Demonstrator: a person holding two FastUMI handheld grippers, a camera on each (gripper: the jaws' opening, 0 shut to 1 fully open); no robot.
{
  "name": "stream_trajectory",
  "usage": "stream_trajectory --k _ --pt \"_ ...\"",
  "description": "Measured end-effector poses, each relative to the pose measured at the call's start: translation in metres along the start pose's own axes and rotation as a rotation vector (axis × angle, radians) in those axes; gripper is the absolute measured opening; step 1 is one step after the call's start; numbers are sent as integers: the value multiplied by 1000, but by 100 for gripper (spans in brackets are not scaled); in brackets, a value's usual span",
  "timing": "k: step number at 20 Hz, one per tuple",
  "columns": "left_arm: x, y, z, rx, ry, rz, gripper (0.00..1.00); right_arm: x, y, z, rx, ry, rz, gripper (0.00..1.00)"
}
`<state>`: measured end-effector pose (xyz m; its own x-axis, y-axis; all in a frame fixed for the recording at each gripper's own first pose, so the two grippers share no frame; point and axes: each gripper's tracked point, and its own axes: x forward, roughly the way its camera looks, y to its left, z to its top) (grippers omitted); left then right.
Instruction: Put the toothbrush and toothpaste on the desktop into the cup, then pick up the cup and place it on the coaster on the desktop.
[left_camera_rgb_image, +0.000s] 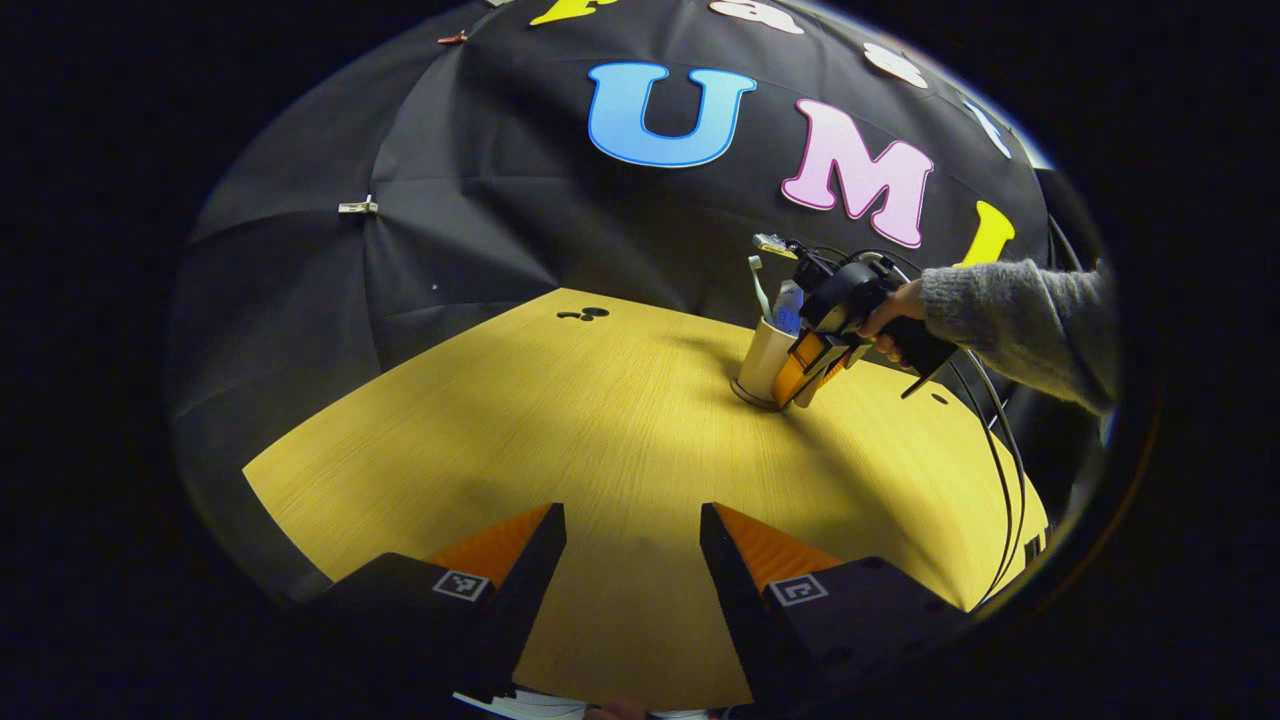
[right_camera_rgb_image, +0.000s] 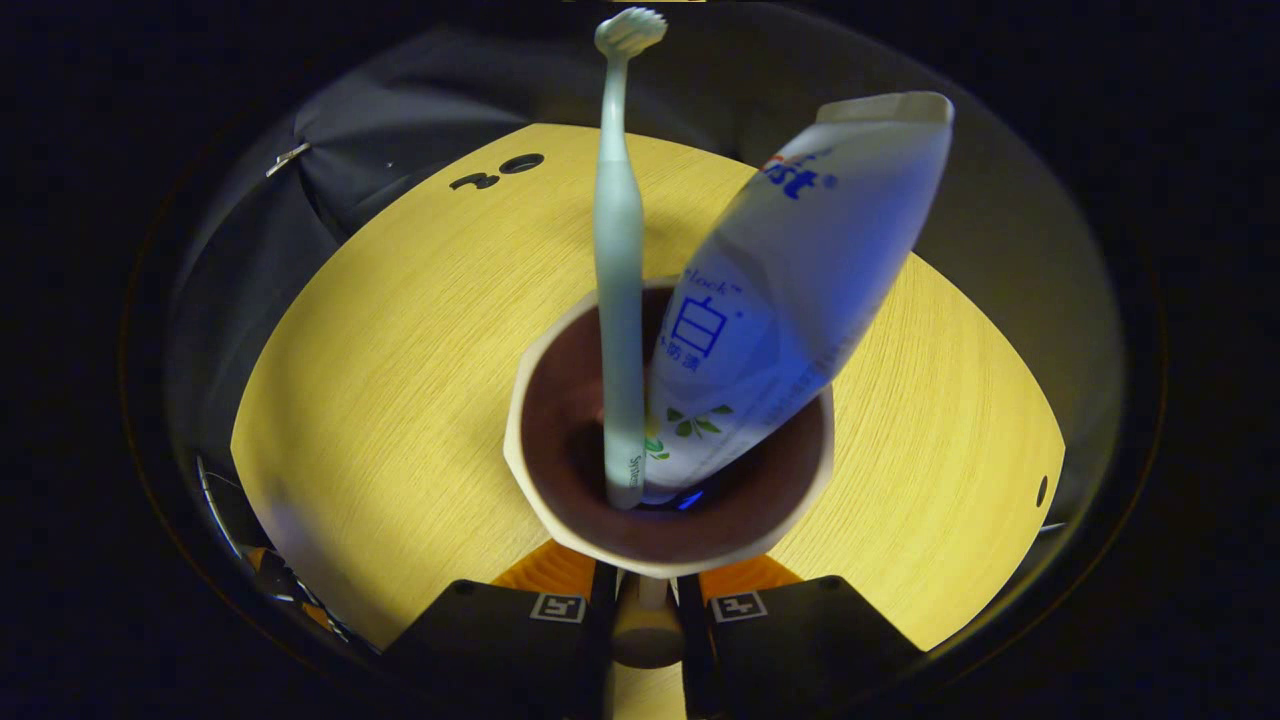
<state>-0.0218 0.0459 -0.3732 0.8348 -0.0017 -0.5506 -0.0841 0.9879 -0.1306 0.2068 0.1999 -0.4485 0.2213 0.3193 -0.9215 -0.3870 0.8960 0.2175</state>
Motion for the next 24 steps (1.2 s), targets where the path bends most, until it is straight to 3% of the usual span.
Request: stream_trajectory --k 3,4,5,9,10,11,13,14,15,17,21,24 --pt "2 4 1 -4 -6 8 86 5 3 1 2 5 -2 31" --pt "2 3 3 -8 -7 10 86 6 4 1 -3 6 -4 25" --pt "1 3 4 -8 -8 12 86 8 5 2 -4 6 -6 31" --pt "-2 4 7 0 -14 18 86 -9 -1 2 12 -16 -2 36" --pt "-1 3 7 0 -13 19 86 -9 -1 3 18 -23 2 29" --pt "-2 2 9 0 -13 21 86 -11 -2 4 18 -34 -3 46" --pt "-2 -1 14 1 -16 19 86 -19 -4 7 21 -56 -1 60" --pt "-3 -5 20 2 -21 12 86 -27 -4 9 44 -79 8 76" --pt "-3 -9 25 3 -22 7 86 -37 -7 9 58 -96 17 70" --pt "-4 -14 38 14 -28 9 86 -50 -7 9 81 -129 37 87" --pt "-8 -31 68 12 -44 3 86 -91 -11 3 152 -175 84 97" --pt "-11 -49 93 31 -61 -21 86 -143 -8 17 215 -328 152 99"
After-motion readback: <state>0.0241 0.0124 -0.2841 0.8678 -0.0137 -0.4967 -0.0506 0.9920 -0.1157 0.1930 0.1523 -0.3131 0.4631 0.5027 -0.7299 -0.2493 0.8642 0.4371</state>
